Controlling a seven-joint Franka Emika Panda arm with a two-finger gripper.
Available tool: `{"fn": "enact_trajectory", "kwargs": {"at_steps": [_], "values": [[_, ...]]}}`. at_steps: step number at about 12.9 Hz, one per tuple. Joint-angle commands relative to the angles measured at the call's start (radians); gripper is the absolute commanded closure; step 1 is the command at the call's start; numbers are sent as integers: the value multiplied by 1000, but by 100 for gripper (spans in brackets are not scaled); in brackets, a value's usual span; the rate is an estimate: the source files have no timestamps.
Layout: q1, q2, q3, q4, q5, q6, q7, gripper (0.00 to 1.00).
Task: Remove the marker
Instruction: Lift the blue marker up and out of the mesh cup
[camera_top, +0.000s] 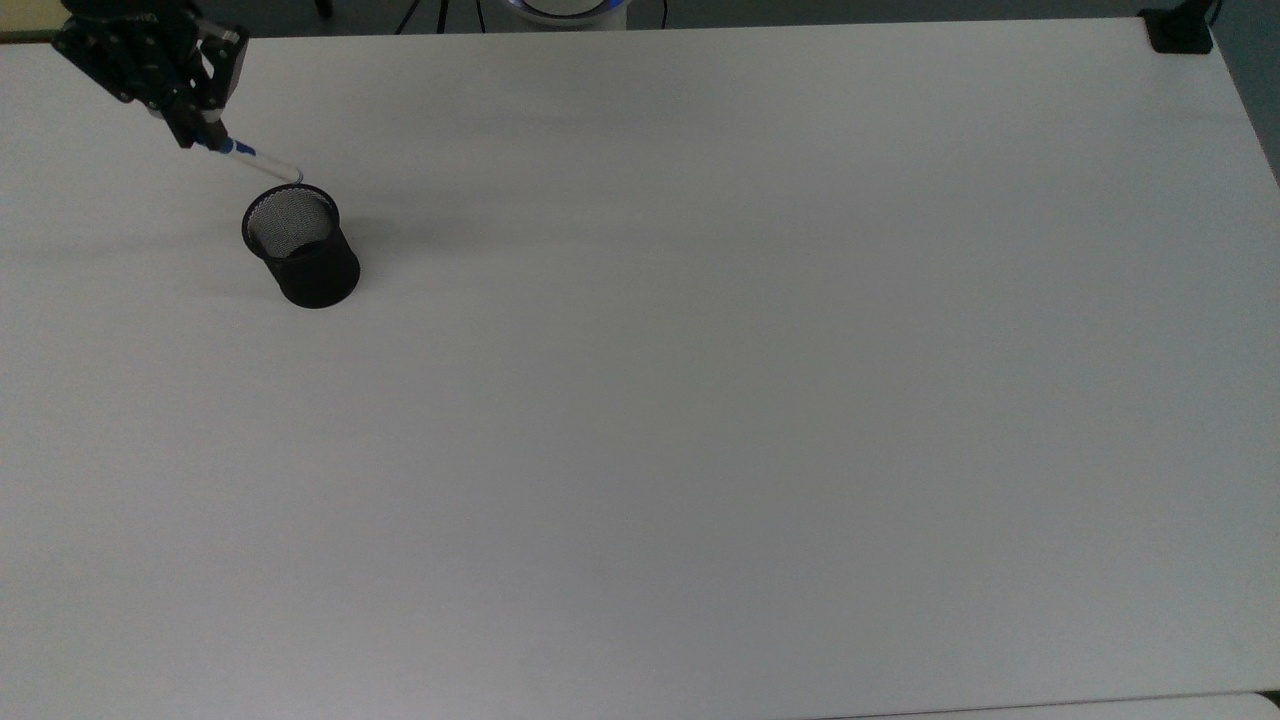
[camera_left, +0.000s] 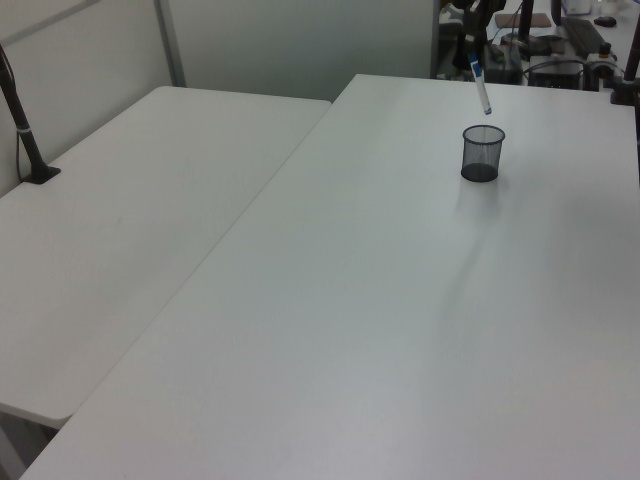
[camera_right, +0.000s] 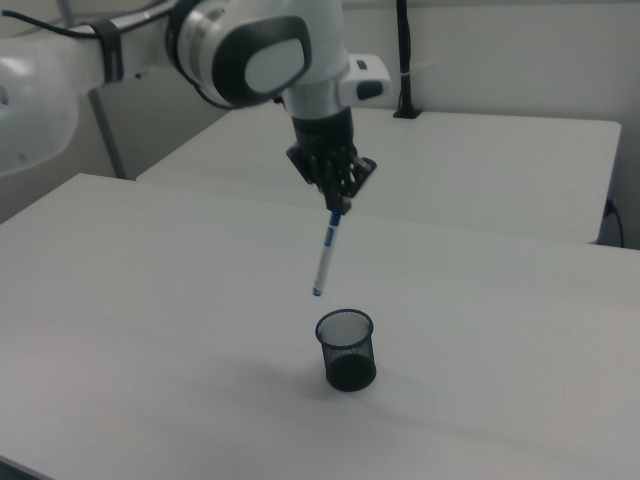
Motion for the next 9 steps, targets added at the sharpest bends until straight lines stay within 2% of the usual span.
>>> {"fn": "enact_trajectory", "kwargs": {"at_steps": [1, 3, 6, 9], "values": [[58, -17, 1, 62, 29, -137, -12, 82], [160, -1, 1, 39, 17, -189, 8, 82], [257, 28, 1, 4, 15, -209, 59, 82], [339, 127, -1, 2, -17, -229, 99, 82]]}}
